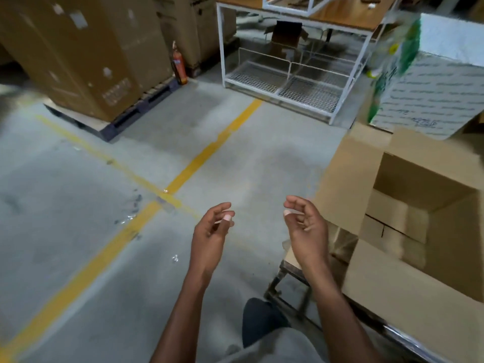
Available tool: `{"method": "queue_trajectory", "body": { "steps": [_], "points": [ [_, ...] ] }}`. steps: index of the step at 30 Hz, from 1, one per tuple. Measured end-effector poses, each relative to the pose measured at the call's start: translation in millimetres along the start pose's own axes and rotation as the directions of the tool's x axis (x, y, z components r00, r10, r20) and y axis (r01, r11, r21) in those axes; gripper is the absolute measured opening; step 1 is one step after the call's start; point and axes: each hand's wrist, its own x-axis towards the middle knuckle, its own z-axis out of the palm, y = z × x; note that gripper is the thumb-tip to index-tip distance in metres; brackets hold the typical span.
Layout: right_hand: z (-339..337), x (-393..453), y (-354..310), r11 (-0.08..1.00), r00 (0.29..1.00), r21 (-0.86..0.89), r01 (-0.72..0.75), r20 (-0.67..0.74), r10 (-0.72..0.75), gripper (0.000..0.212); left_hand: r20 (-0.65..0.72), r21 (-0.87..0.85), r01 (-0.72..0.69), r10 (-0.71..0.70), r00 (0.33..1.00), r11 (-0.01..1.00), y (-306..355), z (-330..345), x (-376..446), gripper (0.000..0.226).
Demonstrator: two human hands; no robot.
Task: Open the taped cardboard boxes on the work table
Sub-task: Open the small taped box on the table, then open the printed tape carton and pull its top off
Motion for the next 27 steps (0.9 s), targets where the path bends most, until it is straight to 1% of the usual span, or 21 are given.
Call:
{"method": "queue_trajectory", "body": {
  "steps": [5, 11, 15, 17, 19, 24, 27],
  "points": [
    [32, 61, 4, 0.996, 0.986, 0.083, -0.041, -0.156, 0.053, 0.032, 0.182, 0.027, -0.001, -0.004, 0.983, 1.000, 14, 12, 88, 0.036],
    [73, 165, 14, 0.985, 0.935, 0.148, -0.091, -0.327, 0.135, 0.030, 0.312, 0.083, -0.011, -0.015, 0.950, 0.997, 33, 31, 218, 0.036],
    [87, 236, 0, 0.971, 0.914, 0.220, -0.093, -0.368, 0.170, 0.031, 0.372, 0.072, -0.029, 0.000, 0.928, 0.997, 53, 48, 298, 0.031],
    [87, 269, -7, 0.969, 0.905, 0.226, -0.101, -0.384, 0.184, 0.032, 0.396, 0.047, -0.019, -0.002, 0.918, 0.999, 58, 61, 336, 0.025],
    [86, 290, -10, 0.964, 0.902, 0.233, -0.127, -0.378, 0.210, 0.032, 0.419, 0.040, -0.002, -0.015, 0.908, 0.999, 58, 74, 360, 0.024],
    [77, 356, 2, 0.954, 0.815, 0.249, -0.168, -0.509, 0.276, 0.032, 0.578, 0.070, 0.035, -0.069, 0.813, 0.997, 56, 134, 436, 0.025],
    [69, 400, 10, 0.939, 0.741, 0.299, -0.168, -0.590, 0.320, 0.030, 0.666, 0.067, 0.019, -0.059, 0.744, 0.998, 63, 178, 489, 0.025]
  ]
}}
